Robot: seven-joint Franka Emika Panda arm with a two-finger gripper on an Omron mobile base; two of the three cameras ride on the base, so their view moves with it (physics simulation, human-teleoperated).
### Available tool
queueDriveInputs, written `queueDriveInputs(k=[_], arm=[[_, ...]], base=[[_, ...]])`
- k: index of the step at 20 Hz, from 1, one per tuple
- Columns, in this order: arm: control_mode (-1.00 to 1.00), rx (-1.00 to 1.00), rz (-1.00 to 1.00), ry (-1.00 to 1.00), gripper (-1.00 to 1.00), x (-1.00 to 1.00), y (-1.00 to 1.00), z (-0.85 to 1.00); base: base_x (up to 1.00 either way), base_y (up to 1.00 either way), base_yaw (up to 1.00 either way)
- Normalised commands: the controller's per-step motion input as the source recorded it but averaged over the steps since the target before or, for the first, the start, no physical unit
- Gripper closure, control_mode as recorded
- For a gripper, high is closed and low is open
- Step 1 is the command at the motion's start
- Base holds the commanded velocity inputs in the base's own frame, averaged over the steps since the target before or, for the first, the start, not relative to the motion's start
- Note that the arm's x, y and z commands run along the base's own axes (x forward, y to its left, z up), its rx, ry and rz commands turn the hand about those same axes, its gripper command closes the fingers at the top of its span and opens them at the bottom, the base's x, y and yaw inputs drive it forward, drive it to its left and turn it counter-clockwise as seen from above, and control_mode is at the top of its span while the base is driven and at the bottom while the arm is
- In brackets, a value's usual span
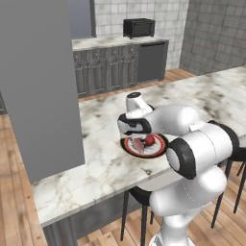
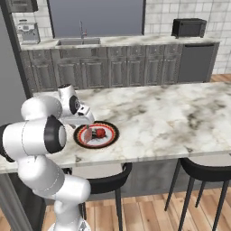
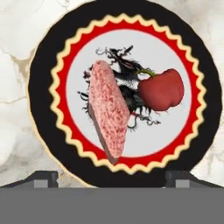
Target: Take the cheese, steak, and bell pepper from the fridge and place them on the plate on the dining counter to create an appetizer plate.
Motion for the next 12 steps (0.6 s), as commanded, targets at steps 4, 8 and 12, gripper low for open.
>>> queueDriveInputs(k=[4, 8, 12], arm=[[-1.0, 0.0, 0.0, 0.0, -1.0, -0.87, 0.0, 0.9], [-1.0, 0.0, 0.0, -0.05, -1.0, -1.0, -0.06, 1.0], [-1.0, 0.0, 0.01, -0.03, -1.0, -1.0, -0.12, 1.0]], base=[[0.0, 0.0, 0.0], [0.0, 0.0, 0.0], [0.0, 0.0, 0.0]])
